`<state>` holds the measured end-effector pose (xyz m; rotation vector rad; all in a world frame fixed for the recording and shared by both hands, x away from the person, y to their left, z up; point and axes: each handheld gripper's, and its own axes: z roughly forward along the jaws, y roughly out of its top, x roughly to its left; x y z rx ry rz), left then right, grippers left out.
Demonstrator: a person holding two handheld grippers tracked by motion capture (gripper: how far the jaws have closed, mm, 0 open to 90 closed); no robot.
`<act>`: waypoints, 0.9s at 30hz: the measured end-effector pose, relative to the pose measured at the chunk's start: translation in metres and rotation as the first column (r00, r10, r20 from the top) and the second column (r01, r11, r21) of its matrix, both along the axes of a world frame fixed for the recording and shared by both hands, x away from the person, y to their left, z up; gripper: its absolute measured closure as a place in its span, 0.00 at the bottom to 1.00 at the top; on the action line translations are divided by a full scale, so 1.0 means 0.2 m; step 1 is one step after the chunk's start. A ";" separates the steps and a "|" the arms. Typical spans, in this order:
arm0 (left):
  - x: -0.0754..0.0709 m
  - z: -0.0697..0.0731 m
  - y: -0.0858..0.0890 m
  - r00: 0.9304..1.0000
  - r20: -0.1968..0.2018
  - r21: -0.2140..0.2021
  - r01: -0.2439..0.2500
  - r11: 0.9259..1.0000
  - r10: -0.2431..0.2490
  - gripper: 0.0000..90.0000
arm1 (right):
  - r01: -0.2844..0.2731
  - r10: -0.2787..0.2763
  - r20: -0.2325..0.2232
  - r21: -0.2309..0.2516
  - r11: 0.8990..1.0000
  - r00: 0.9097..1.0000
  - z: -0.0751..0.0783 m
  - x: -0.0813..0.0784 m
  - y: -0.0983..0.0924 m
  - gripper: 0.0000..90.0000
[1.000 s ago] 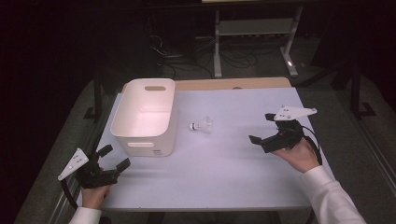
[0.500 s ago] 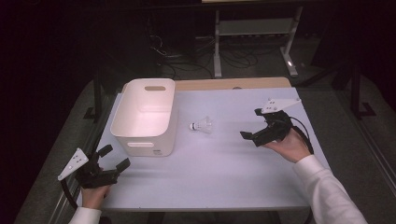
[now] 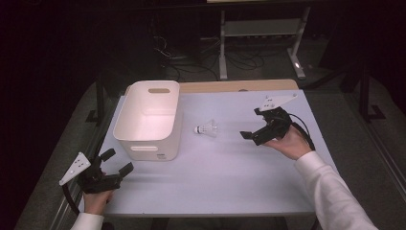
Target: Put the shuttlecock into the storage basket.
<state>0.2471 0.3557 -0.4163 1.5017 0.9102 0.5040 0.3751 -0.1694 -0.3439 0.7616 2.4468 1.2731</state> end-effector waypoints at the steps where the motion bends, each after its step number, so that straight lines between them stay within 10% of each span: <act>1: 0.00 0.00 0.00 1.000 0.000 0.000 0.000 1.000 0.000 0.00 | 0.001 -0.001 -0.004 -0.001 1.000 1.000 0.00 0.01 0.00 0.00; 27: 0.00 0.00 0.00 1.000 -0.004 0.000 -0.001 1.000 0.001 0.00 | -0.062 0.056 -0.074 -0.089 0.994 0.996 0.08 0.23 0.07 0.00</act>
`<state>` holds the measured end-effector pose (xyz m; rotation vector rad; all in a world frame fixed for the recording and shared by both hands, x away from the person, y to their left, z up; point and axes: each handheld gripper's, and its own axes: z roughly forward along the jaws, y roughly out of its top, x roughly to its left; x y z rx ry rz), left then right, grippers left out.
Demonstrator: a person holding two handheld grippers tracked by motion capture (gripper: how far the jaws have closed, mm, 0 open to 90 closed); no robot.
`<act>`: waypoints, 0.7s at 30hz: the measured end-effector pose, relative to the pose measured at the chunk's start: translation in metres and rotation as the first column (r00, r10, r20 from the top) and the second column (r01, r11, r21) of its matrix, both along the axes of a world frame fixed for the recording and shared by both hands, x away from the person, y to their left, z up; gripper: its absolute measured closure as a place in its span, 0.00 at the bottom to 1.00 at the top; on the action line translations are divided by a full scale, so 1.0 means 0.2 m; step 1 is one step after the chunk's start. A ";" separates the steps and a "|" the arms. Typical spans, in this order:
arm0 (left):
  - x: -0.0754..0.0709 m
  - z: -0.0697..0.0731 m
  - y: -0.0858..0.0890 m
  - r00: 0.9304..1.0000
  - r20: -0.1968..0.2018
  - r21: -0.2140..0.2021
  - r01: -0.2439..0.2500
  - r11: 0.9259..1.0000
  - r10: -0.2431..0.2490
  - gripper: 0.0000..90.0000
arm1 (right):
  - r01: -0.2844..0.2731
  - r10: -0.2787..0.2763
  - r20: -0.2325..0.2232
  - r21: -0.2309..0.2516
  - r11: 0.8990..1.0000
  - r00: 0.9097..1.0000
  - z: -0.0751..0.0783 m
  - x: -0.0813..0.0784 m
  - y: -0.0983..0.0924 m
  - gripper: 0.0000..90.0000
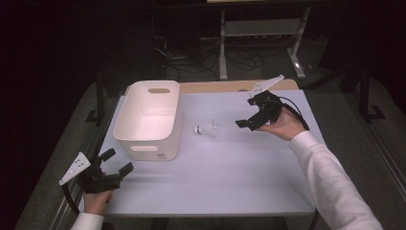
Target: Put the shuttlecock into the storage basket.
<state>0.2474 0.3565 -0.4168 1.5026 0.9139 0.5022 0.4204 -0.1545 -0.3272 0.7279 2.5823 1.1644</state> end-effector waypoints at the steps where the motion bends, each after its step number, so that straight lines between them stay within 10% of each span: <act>1: 0.00 0.00 0.00 1.000 -0.001 0.002 -0.001 1.000 0.001 0.00 | -0.006 0.006 -0.002 -0.003 1.000 1.000 0.00 0.01 0.00 0.00; 21: 0.00 0.00 0.00 1.000 -0.002 0.004 0.002 1.000 -0.002 0.00 | -0.084 0.081 -0.056 -0.066 0.994 0.995 0.00 0.15 0.15 0.00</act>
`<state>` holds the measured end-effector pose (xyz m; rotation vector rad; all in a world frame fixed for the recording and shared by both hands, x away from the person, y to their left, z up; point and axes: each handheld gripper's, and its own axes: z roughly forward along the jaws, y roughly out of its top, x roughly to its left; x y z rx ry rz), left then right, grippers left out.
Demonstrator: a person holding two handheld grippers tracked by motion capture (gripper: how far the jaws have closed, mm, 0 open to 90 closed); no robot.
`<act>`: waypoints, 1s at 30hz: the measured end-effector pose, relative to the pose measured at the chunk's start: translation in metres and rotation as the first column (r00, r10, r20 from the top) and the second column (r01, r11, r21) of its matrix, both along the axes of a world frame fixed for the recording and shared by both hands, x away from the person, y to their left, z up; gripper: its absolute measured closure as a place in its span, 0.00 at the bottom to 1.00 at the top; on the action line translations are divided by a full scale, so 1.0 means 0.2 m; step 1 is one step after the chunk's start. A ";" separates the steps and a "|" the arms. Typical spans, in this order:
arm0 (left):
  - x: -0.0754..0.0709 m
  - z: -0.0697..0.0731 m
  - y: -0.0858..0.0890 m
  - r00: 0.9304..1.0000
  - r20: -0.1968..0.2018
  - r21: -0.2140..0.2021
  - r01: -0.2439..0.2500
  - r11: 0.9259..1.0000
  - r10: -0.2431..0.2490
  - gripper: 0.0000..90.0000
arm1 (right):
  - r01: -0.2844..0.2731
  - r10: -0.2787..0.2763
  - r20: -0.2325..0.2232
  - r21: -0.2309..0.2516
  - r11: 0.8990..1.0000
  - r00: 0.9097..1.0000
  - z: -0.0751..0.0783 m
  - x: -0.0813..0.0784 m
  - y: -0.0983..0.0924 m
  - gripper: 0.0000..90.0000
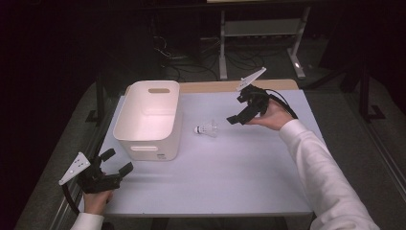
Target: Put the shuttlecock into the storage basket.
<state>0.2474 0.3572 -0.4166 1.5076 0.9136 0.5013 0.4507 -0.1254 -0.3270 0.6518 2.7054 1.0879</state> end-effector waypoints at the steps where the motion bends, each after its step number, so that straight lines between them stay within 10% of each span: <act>1: 0.00 0.00 0.00 1.000 0.000 -0.003 0.000 1.000 0.000 0.00 | -0.006 0.006 0.005 -0.005 1.000 1.000 0.00 0.01 0.01 0.00; 30: 0.00 0.00 0.00 1.000 0.008 0.005 0.005 1.000 -0.005 0.00 | -0.100 0.099 -0.037 -0.024 0.995 0.994 -0.07 0.12 0.24 0.00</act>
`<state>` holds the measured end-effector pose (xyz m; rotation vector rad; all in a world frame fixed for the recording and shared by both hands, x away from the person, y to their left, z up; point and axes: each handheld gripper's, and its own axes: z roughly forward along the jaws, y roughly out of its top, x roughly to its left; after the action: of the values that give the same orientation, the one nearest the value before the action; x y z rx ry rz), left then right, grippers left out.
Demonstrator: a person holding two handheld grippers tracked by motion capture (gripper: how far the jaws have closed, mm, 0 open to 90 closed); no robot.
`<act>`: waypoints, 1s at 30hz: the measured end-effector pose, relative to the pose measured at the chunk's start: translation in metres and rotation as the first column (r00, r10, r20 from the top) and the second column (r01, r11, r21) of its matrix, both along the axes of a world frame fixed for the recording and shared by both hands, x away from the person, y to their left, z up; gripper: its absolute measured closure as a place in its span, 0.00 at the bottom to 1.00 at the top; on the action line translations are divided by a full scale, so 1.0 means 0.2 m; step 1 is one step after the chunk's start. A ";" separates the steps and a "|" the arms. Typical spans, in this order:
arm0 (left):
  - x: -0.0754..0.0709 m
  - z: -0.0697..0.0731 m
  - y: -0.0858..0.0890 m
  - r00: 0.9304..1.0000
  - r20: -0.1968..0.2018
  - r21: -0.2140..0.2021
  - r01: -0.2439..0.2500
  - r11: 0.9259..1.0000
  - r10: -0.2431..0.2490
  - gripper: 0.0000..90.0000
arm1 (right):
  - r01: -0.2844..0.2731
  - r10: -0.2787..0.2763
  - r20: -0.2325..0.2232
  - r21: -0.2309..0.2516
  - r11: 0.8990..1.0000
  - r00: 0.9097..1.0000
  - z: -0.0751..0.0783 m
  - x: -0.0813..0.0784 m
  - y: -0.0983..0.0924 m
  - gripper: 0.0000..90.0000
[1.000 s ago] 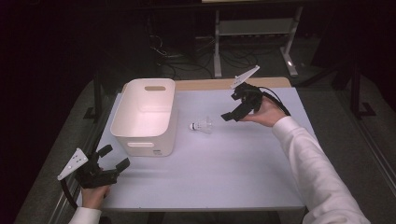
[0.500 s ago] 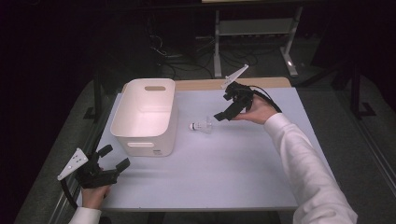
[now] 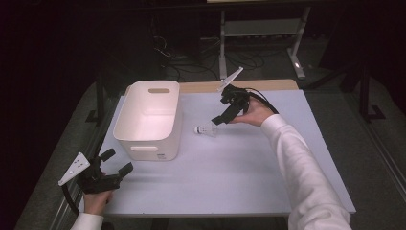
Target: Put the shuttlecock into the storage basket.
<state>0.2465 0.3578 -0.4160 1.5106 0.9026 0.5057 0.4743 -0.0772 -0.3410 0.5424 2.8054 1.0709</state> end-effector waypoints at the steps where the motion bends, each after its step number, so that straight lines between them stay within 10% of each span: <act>1: 0.00 0.00 0.00 1.000 0.000 -0.001 0.000 1.000 0.000 0.00 | -0.011 0.011 0.004 0.004 1.000 1.000 0.00 0.00 0.01 0.00; 30: 0.00 0.00 -0.01 1.000 -0.007 -0.015 -0.004 1.000 0.004 0.00 | -0.052 0.052 -0.029 -0.023 0.998 0.998 -0.19 0.07 0.15 0.00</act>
<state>0.2468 0.3563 -0.4165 1.4975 0.9131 0.4961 0.4892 -0.0470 -0.3800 0.4884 2.8679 1.0451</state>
